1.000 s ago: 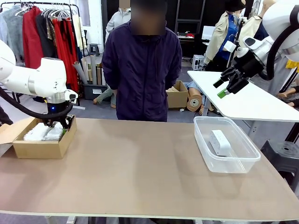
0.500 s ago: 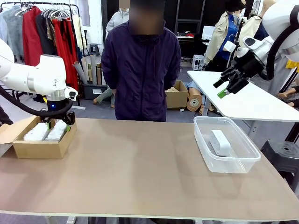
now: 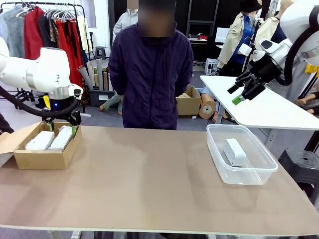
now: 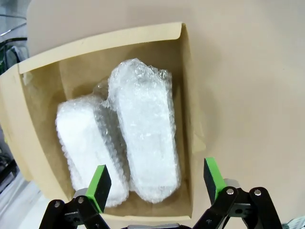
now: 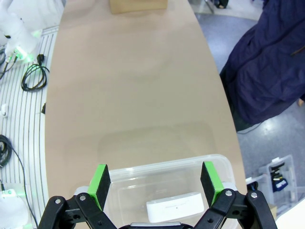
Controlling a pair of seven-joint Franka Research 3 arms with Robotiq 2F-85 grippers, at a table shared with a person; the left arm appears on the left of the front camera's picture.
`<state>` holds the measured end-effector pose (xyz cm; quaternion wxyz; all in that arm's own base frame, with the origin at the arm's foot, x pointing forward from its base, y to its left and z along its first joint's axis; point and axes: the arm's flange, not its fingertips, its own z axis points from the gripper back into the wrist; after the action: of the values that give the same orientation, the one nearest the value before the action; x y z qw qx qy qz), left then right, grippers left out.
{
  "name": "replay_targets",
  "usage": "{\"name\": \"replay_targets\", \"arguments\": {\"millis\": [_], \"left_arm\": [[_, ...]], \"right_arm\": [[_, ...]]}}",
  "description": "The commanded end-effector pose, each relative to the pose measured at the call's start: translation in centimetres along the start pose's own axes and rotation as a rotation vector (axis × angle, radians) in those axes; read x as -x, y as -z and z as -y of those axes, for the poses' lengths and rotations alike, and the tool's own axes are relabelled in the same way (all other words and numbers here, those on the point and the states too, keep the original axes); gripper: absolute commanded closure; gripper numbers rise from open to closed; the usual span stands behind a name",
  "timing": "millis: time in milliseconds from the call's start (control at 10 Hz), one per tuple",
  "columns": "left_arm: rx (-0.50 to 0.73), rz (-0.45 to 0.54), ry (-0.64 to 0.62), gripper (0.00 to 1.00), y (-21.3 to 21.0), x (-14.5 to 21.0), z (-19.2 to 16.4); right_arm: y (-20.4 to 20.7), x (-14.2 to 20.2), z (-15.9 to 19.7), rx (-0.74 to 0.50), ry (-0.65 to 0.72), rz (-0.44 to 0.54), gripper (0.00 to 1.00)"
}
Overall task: Separate and place wrapped and unwrapped clocks.
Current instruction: If the picked Digital clock is wrapped, place it in the Package Box ; if not, place it in the Organizing box.
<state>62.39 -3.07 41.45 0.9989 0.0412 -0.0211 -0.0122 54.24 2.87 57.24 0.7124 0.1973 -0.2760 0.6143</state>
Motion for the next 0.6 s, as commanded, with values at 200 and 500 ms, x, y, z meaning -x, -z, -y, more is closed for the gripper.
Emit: {"name": "replay_targets", "arguments": {"millis": [200, 500], "left_arm": [[0.046, 0.011, -0.057, 0.0, -1.95, 1.08, 0.03], [0.009, 0.011, -0.005, 0.0, -1.66, 0.41, 0.06]], "right_arm": [[-0.05, -0.04, 0.07, 0.0, -0.002, 0.001, 0.0], [-0.05, -0.04, 0.07, 0.0, -0.002, 0.001, 0.0]]}}
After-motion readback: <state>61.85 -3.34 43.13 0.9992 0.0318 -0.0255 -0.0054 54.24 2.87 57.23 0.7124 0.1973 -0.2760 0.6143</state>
